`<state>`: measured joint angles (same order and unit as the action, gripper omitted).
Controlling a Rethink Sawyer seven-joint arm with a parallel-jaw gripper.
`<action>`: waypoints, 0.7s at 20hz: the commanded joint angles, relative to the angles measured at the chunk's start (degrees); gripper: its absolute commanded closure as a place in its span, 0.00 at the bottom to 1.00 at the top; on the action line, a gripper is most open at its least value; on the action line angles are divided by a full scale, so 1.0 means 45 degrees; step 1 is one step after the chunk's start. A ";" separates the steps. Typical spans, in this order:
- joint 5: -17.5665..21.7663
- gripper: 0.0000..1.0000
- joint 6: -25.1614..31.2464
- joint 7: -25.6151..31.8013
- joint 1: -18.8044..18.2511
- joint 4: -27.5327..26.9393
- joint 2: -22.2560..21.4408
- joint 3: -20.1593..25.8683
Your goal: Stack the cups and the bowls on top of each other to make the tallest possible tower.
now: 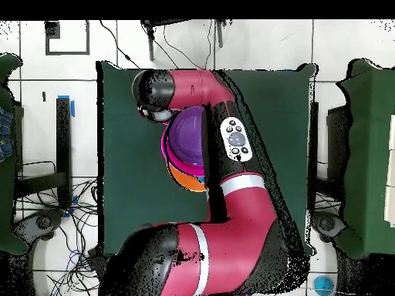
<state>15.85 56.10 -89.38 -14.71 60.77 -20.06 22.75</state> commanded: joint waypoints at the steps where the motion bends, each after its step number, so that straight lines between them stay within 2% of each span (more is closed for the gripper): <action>1: 0.0512 0.00 -0.1094 -0.0291 0.0340 0.1016 0.0562 0.0027; 7: 0.0686 0.00 -0.1751 -0.0391 0.0318 0.1329 0.0540 -0.0083; 14: 0.0937 0.00 -0.2015 -0.0192 0.0494 0.1032 0.0786 -0.0298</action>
<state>16.12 49.85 -89.38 -14.46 62.04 -19.90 22.38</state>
